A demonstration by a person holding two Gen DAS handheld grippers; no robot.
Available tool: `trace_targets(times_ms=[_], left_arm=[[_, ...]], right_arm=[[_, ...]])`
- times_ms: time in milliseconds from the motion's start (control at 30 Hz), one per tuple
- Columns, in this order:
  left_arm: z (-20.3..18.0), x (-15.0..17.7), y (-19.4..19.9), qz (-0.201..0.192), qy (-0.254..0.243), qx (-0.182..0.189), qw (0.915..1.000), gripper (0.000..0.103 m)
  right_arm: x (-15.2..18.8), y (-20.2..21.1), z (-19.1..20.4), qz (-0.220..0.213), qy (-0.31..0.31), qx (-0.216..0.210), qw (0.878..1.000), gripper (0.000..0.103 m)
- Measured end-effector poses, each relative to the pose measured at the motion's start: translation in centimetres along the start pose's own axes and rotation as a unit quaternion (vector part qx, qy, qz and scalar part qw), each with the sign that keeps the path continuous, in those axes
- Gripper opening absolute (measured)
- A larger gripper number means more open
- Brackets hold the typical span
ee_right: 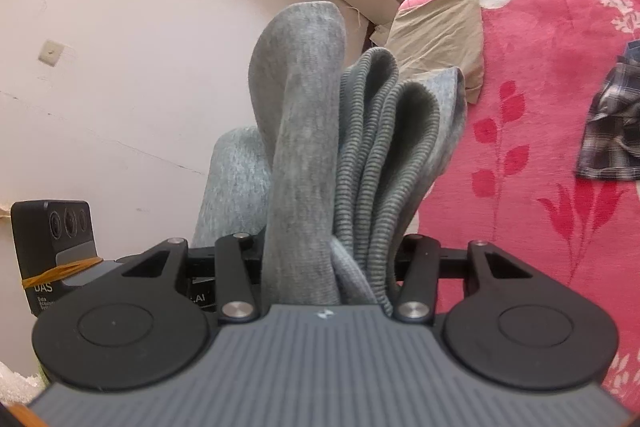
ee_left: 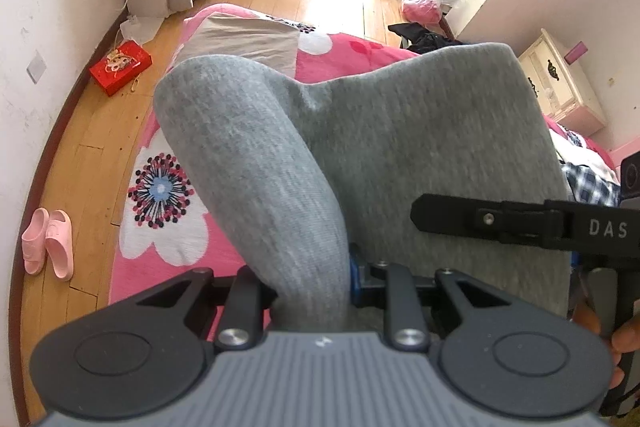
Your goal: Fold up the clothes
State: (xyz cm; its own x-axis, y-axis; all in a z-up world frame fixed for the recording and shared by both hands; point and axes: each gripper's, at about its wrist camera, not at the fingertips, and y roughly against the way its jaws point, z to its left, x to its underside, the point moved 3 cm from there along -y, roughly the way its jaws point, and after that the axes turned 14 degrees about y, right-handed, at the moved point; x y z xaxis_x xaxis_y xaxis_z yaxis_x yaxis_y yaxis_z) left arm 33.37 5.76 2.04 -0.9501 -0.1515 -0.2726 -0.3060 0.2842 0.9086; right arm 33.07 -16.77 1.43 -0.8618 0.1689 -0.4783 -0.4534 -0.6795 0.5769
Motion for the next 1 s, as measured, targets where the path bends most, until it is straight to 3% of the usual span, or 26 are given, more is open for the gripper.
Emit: trace_targets(times_ms=[200,433,567,667,1000], left_arm=[[2.0,-2.7,0.6,0.010,-0.017,-0.020,0.9996,0.023],[-0.9,-5.7,1.3,-0.012,-0.044,-0.036,0.9983,0.024],[-3.0,-6.0,1.5,-0.037,-0.026,-0.034,0.9984,0.024],[-4.6,-6.4,1.4,-0.052,0.018,-0.039,0.9977,0.024],[-9.2,-7.9,1.4,-0.084,0.119,-0.055,0.9879,0.023]], right_arm=[[-1.5,-3.2,1.7,-0.002,-0.011,0.009,1.000,0.046],[-3.9,-2.9,0.6,-0.037,-0.027,-0.014,0.999,0.046],[-5.7,-1.7,-0.6,-0.040,-0.013,-0.031,0.999,0.046],[-7.6,-0.9,-1.6,-0.028,0.013,-0.048,0.998,0.046],[-12.2,1.2,-5.8,0.017,0.028,-0.131,0.991,0.045]])
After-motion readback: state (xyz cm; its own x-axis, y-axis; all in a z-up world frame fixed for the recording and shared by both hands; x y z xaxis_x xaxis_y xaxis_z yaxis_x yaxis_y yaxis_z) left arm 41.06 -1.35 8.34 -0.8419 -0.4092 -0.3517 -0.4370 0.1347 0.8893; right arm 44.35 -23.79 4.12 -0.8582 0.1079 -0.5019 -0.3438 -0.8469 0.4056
